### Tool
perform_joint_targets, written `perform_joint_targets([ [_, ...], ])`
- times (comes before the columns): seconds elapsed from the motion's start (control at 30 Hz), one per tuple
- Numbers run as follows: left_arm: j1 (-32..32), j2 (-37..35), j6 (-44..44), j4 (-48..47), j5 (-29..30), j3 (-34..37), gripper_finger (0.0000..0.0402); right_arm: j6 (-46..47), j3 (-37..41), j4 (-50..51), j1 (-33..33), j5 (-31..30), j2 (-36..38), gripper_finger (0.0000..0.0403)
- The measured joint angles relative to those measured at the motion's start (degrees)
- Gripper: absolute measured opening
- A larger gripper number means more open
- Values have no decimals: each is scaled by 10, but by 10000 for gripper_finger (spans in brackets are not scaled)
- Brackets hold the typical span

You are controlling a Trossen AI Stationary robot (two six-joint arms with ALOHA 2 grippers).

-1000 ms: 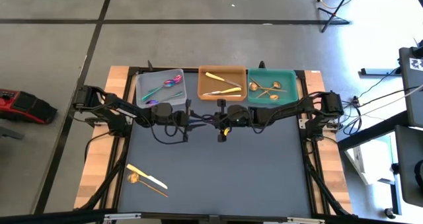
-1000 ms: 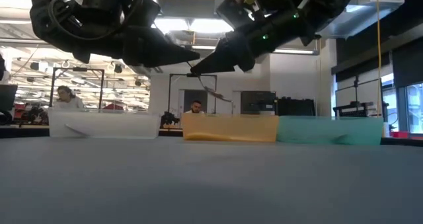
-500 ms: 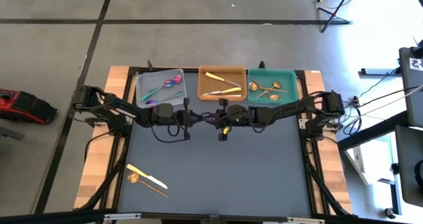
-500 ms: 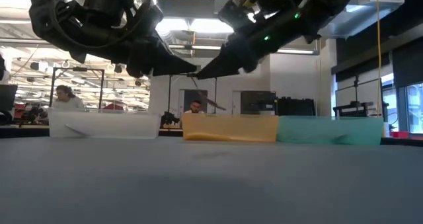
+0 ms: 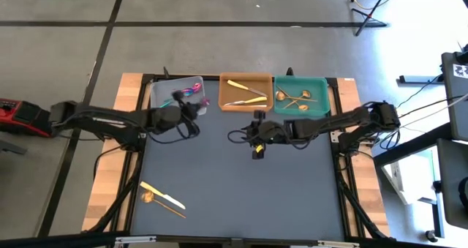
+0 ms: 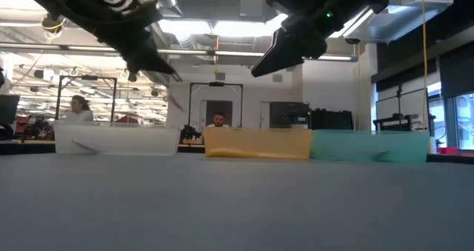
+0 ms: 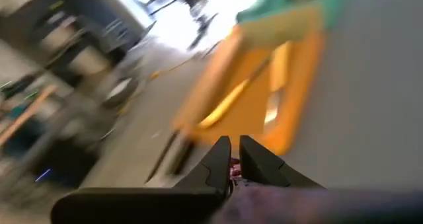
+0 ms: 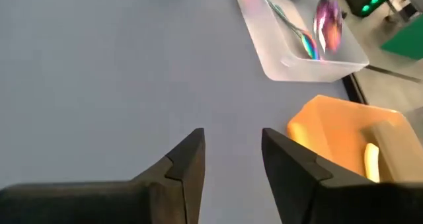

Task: Sort silverware by color (type)
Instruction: Put the iridescent blue spoon into the transparent bin

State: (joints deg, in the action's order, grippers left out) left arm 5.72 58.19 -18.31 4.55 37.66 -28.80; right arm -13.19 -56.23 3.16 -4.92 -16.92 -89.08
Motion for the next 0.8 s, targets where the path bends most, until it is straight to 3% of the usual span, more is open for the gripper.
perform_joint_targets([
  [0.1,40,-47,10,-67,50,0,20,1,0,-2,2,-3,-3,142],
  [0.17,80,-63,29,-99,45,0,20,0,1,-1,2,0,-4,142],
  [0.5,281,-27,47,-128,-145,11,22,-6,1,-3,1,0,-4,142],
  [0.63,317,-6,49,-125,-159,11,32,-8,1,-5,1,0,-4,142],
  [0.8,325,-5,76,-133,-162,11,84,-8,1,-5,1,0,-4,142],
])
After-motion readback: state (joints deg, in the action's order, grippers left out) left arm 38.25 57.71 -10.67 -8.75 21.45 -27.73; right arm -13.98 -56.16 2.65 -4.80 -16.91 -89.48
